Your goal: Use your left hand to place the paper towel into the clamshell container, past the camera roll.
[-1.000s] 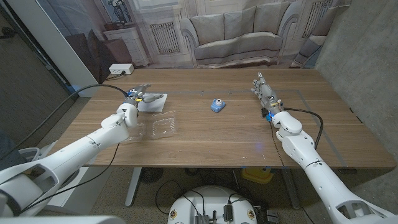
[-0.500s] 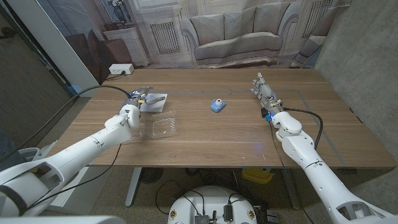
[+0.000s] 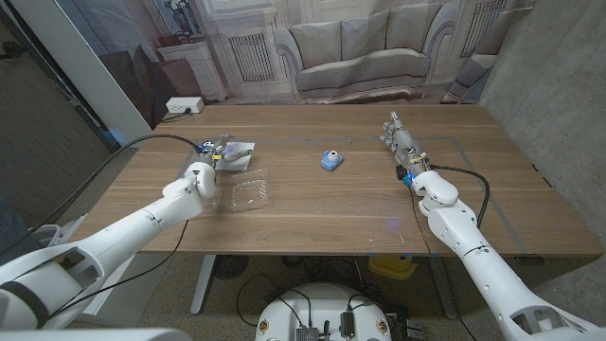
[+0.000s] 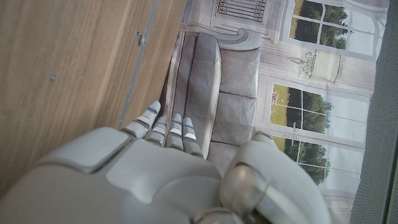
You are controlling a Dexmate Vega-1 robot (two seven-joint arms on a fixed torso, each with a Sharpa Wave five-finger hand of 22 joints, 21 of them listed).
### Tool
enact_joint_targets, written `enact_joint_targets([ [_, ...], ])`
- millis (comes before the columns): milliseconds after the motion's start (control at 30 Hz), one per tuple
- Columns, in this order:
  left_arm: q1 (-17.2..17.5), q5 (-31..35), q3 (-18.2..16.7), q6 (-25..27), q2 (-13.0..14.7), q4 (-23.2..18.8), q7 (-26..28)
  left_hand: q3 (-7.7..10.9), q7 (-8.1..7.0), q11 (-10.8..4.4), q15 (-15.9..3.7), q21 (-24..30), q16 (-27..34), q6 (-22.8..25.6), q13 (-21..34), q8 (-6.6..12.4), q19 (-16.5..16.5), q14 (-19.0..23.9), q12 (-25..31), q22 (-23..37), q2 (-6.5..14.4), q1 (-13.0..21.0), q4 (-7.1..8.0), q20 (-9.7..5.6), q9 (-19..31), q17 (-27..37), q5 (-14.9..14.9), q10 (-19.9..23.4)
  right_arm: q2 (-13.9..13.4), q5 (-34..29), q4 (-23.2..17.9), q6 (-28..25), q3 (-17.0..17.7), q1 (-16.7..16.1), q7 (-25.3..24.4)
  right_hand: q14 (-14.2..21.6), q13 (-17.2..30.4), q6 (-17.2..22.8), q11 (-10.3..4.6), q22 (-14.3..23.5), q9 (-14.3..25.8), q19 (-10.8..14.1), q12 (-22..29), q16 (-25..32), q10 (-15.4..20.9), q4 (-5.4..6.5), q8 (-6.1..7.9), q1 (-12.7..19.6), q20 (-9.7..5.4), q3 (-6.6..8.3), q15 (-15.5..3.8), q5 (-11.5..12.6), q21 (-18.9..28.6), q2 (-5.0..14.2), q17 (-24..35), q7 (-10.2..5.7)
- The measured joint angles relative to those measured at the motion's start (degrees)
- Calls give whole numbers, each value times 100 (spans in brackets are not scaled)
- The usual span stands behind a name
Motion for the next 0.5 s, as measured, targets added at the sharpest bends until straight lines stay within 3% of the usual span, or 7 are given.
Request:
enact_joint_targets([
  [500, 41, -333, -92, -273, -144, 276, 183, -7, 29, -18, -1, 0, 44, 33, 0, 0, 40, 60, 0, 0, 28, 28, -8, -40, 0, 0, 0, 22, -13, 2, 9, -53, -11, 27, 12, 0, 0, 0, 1, 0, 0, 0, 0, 0, -1, 1, 0, 0, 0, 0, 0, 0, -64, 0, 0, 0],
])
